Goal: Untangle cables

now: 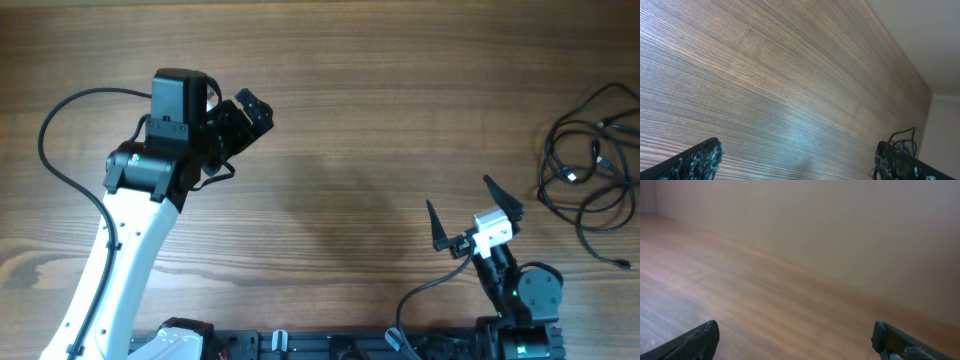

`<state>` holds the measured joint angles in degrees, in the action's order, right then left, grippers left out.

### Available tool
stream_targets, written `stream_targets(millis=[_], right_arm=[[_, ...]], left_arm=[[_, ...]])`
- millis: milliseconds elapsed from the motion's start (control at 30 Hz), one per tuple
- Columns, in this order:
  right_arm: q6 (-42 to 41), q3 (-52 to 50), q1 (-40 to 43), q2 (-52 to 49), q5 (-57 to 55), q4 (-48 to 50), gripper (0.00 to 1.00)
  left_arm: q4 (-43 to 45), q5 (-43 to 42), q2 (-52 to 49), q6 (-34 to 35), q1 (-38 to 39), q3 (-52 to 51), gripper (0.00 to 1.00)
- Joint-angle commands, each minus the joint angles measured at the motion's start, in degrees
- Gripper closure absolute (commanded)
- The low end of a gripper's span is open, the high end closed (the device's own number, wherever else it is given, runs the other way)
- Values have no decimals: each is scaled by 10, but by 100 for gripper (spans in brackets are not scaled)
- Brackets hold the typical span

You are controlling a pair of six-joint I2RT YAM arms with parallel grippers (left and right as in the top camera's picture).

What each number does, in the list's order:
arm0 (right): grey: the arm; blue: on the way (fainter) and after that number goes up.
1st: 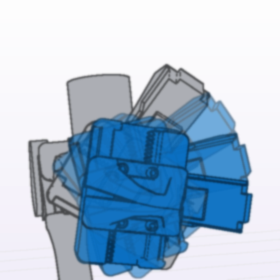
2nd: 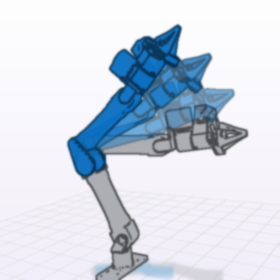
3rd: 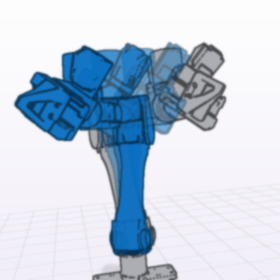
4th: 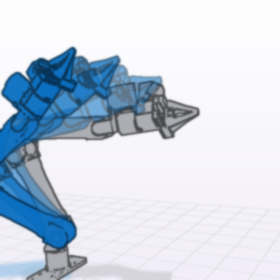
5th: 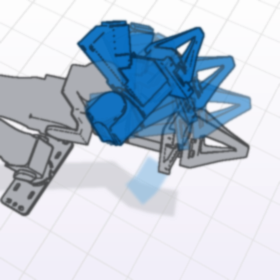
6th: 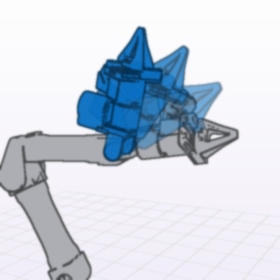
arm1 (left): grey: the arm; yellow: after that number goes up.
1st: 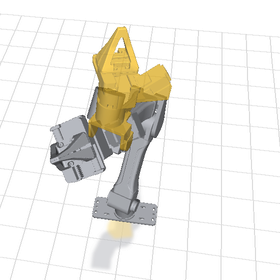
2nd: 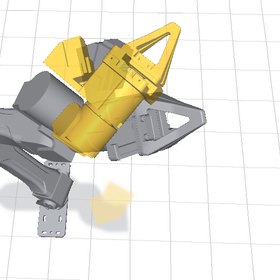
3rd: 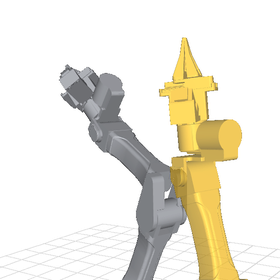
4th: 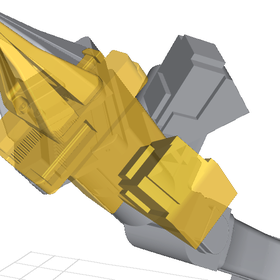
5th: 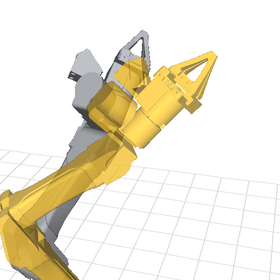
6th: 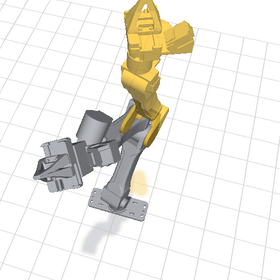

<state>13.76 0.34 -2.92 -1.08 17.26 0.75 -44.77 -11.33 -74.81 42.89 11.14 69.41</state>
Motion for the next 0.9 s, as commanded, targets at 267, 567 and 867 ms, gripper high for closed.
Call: stream_targets(millis=[267,567,867], right_arm=[[-19,0,-2,9,-14,5,0],[-19,0,-2,9,-14,5,0],[-19,0,-2,9,-14,5,0]], left_arm=[[1,7,-2,-5,0,9,0],[0,7,-2,-5,0,9,0],[-4,46,3,-12,-1,8,0]])
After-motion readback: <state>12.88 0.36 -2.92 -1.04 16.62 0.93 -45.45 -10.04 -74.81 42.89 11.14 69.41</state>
